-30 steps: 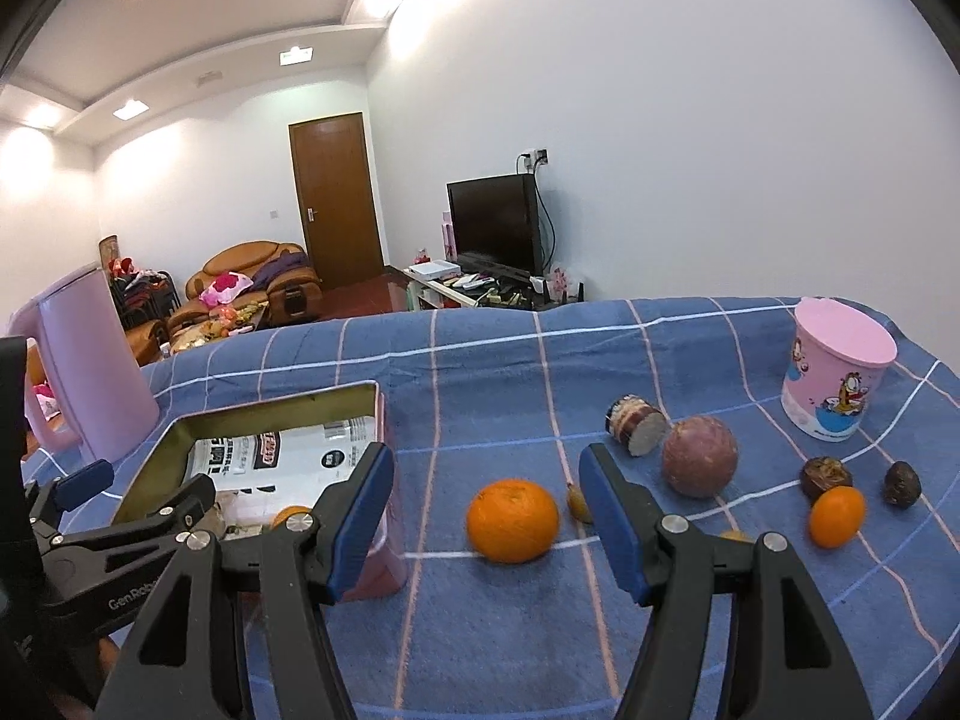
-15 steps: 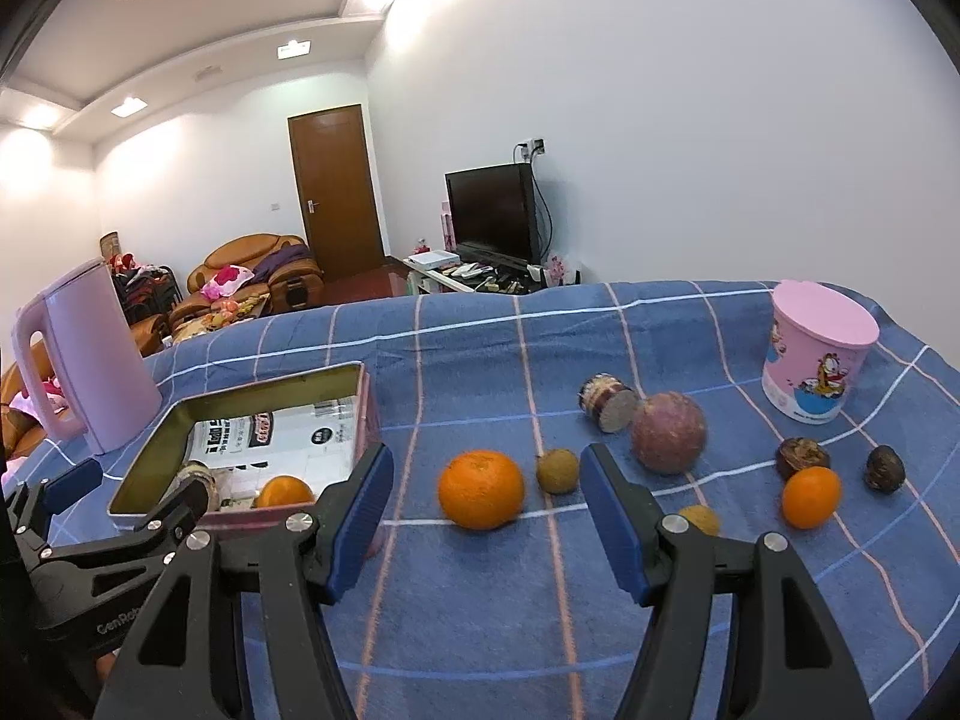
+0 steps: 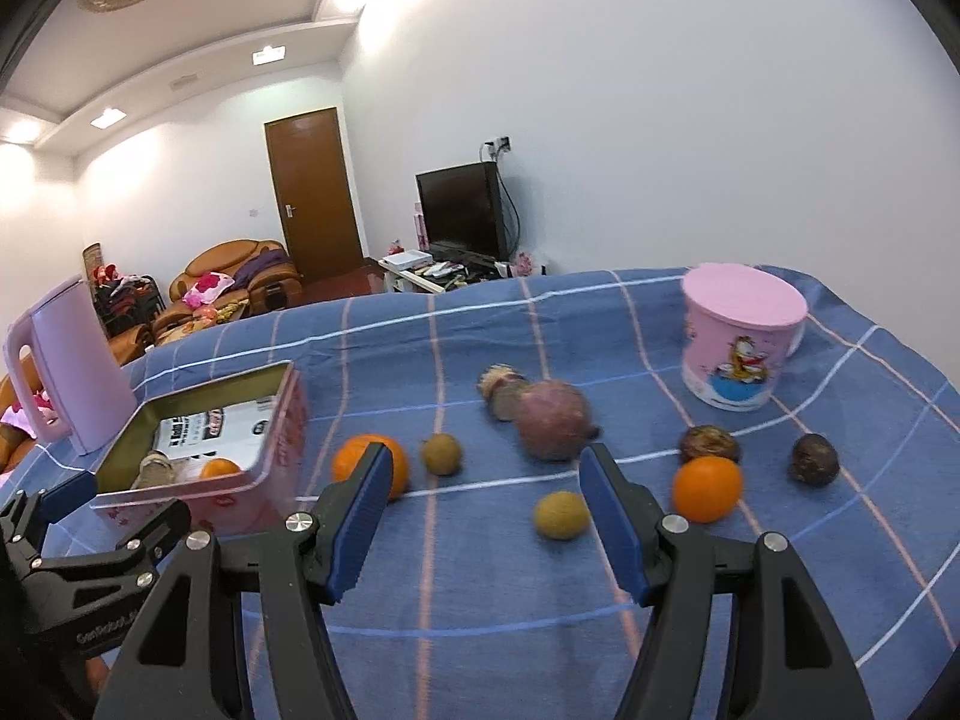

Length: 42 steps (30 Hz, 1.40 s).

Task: Organize fruits
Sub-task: 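Withdraw both open grippers from the tin box back over the fruits, then grasp the kiwi with the left gripper while the right grasps a dark round fruit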

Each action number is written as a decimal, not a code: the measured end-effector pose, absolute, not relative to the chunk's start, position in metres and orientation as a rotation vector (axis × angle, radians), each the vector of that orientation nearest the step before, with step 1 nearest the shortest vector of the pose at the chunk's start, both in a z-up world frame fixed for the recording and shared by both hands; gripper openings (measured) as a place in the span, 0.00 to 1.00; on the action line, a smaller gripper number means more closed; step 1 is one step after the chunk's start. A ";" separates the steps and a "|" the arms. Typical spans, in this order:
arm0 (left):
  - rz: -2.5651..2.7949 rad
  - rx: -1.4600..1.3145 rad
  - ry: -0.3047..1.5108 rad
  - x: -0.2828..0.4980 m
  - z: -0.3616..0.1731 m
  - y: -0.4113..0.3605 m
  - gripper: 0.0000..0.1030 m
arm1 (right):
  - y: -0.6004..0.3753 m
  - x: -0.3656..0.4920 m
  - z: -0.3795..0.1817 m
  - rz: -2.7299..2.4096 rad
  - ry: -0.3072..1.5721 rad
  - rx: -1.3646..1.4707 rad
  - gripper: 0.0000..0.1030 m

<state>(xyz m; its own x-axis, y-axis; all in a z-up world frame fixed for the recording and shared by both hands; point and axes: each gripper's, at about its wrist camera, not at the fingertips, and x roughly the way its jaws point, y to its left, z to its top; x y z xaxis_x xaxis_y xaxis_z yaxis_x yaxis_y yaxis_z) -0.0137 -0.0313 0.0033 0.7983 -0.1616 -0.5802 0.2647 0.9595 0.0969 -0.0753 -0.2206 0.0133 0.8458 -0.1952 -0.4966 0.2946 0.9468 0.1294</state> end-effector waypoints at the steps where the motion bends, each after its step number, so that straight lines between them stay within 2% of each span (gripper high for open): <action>1: -0.243 0.176 0.609 -0.015 0.003 -0.035 1.00 | -0.225 -0.077 0.013 -0.261 0.505 0.207 0.64; 16: -0.403 0.214 0.648 -0.030 0.002 -0.100 1.00 | -0.340 -0.139 0.008 -0.401 0.578 0.212 0.64; 20: -0.455 0.201 0.678 -0.028 0.000 -0.120 1.00 | -0.377 -0.143 0.004 -0.405 0.643 0.246 0.44; 21: -0.464 0.197 0.685 -0.028 0.000 -0.124 1.00 | -0.385 -0.141 0.001 -0.396 0.665 0.262 0.43; 38: -0.518 0.217 0.734 -0.018 -0.007 -0.174 0.98 | -0.408 -0.072 -0.031 -0.373 0.891 0.213 0.43; 40: -0.528 0.213 0.747 -0.015 -0.008 -0.181 0.95 | -0.411 -0.074 -0.029 -0.362 0.876 0.232 0.43; 41: -0.535 0.213 0.755 -0.013 -0.009 -0.184 0.90 | -0.413 -0.075 -0.029 -0.357 0.873 0.243 0.43; 42: -0.544 0.215 0.767 -0.011 -0.010 -0.188 0.86 | -0.413 -0.077 -0.027 -0.353 0.863 0.251 0.38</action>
<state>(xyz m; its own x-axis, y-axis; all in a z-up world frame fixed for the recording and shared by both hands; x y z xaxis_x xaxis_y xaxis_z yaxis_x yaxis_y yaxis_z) -0.0114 -0.1885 -0.0102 0.5914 -0.3872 -0.7073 0.5397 0.8418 -0.0096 -0.0771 -0.4133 -0.0272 0.5984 -0.2006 -0.7757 0.4005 0.9134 0.0728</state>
